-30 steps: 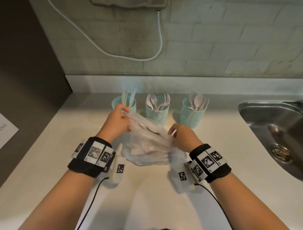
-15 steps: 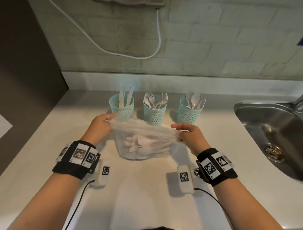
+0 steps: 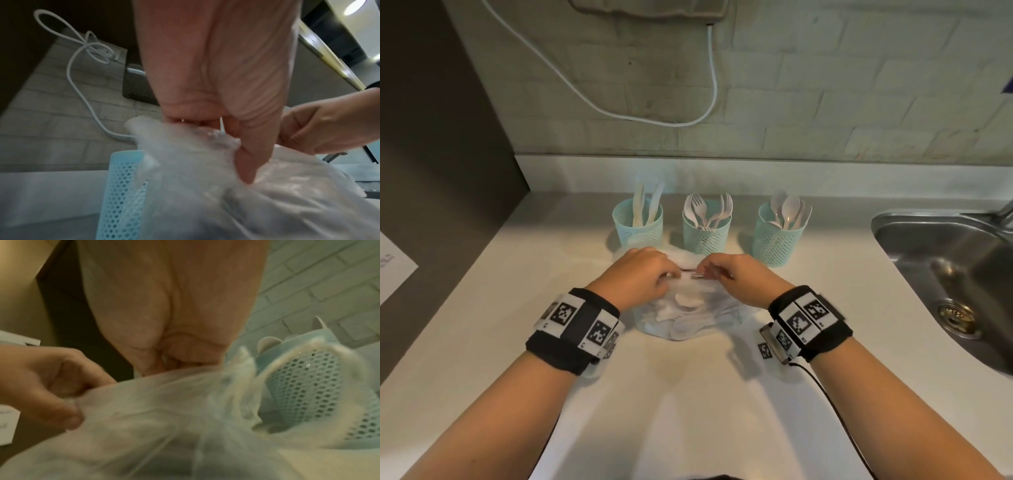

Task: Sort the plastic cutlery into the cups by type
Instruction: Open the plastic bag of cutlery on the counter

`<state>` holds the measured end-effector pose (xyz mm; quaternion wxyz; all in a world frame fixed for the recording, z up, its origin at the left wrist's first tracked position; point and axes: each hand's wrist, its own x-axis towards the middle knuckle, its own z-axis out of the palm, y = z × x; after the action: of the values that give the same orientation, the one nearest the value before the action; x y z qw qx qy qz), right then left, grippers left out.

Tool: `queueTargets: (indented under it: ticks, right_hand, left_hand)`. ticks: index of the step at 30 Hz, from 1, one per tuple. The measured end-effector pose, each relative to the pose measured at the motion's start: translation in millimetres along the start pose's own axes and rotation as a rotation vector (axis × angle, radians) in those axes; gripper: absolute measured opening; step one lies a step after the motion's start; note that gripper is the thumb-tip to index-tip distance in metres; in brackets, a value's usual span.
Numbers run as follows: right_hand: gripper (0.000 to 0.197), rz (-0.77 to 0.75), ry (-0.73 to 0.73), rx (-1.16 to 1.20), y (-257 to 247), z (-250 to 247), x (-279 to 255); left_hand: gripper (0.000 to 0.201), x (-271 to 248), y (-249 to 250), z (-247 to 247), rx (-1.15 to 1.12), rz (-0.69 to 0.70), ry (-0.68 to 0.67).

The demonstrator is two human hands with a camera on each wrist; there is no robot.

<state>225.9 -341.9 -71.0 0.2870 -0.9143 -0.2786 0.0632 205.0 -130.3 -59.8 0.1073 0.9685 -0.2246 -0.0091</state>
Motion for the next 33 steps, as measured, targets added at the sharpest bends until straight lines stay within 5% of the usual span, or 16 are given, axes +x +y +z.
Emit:
queueTargets:
  ticks: [4, 9, 14, 16, 18, 21, 24, 30, 33]
  right_hand:
    - [0.029, 0.118, -0.063, -0.230, 9.6, -7.6, -5.1]
    - [0.052, 0.302, -0.180, -0.308, 22.8, -25.2, -19.5]
    - [0.033, 0.074, 0.025, -0.270, 22.0, -25.8, -19.5]
    - [0.025, -0.109, 0.096, -0.228, 12.3, -21.8, -14.3]
    - [0.039, -0.126, -0.022, -0.227, 3.5, -18.3, -9.7]
    - [0.054, 0.016, -0.261, -0.347, 3.9, -18.5, -9.8]
    - [0.053, 0.104, -0.286, -0.361, 9.6, -22.8, -13.4]
    - [0.066, 0.249, -0.286, -0.335, 14.7, -20.1, -15.1]
    - [0.050, 0.156, -0.278, -0.290, 8.8, -22.3, -18.6]
  left_hand:
    - [0.011, -7.9, -3.0, -9.1, -0.071, 0.036, -0.046]
    - [0.032, -28.3, -22.4, -14.2, -0.160, -0.140, -0.220]
    - [0.010, -32.2, -9.2, -21.1, -0.192, -0.285, -0.234]
    - [0.032, -24.4, -2.5, -19.2, -0.170, -0.273, -0.077]
    - [0.053, -14.1, 0.1, -16.1, -0.084, -0.313, -0.017]
    - [0.082, -5.3, -4.7, -8.3, 0.067, -0.419, -0.215]
    - [0.101, -7.5, -10.9, -3.2, 0.056, -0.449, -0.348]
    - [0.113, -12.2, -6.4, -4.2, 0.045, -0.404, -0.362]
    - [0.111, -15.5, -1.3, -7.4, 0.063, -0.382, -0.400]
